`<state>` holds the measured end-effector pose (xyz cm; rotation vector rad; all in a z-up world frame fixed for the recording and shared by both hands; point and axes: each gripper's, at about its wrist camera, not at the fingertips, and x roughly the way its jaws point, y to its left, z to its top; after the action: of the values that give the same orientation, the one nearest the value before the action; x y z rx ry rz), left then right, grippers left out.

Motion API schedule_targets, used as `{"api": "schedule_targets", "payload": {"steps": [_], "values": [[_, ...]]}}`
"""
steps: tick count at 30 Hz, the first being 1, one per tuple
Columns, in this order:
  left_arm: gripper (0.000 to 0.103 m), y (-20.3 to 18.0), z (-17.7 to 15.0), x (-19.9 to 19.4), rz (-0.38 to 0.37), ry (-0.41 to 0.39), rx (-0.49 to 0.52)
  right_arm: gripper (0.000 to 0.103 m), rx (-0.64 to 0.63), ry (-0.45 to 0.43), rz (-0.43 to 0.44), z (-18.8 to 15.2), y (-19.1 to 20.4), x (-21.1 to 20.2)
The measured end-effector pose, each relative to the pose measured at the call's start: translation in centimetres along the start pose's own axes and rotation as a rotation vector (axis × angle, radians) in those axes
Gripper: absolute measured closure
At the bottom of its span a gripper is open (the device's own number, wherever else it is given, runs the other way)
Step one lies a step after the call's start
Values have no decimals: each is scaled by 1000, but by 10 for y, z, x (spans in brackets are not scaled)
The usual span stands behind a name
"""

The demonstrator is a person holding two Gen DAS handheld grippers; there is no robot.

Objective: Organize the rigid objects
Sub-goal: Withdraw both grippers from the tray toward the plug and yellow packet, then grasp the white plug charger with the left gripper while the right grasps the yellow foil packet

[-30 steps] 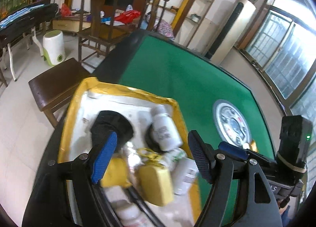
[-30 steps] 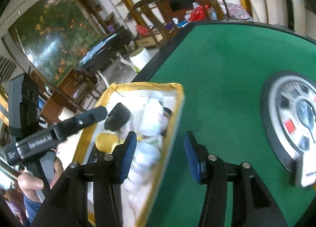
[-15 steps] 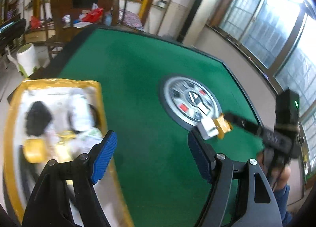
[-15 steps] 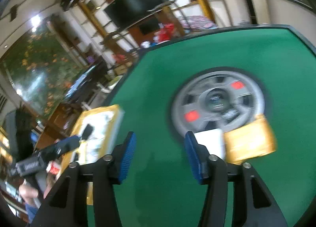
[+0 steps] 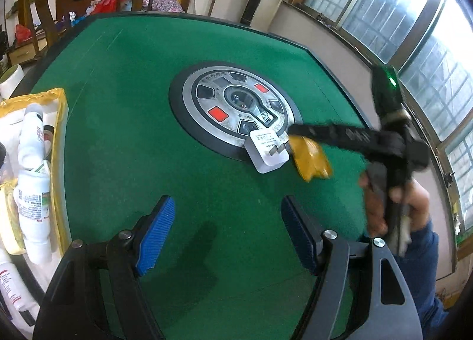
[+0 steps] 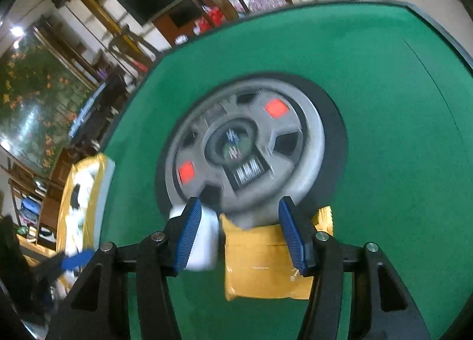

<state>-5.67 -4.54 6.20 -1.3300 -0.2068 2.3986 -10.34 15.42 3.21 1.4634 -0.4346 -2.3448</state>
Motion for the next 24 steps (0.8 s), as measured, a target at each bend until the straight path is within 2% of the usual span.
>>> {"api": "schedule_targets", "payload": {"steps": [4,8,10,12,21,24], "values": [[29,1,1,5,-5,2,-16,47,21,50,63,-32,-7,-19],[29,-4,5,13,-10,17,-18,46,-54,-15,58,-54,-8,-43],[29,-9,9,18,-19,31,-24,43,-158,-44,11,-60,-2,-51],[29,-13,13,24,-18,39,-40,41,-195,-64,-11,-62,-1,-52],[29,-60,39,67,70,83,-18,40,-16,-157,70,-53,-34,-69],[29,-68,44,82,111,85,-30,40,-16,-148,77,-53,-34,-68]]}}
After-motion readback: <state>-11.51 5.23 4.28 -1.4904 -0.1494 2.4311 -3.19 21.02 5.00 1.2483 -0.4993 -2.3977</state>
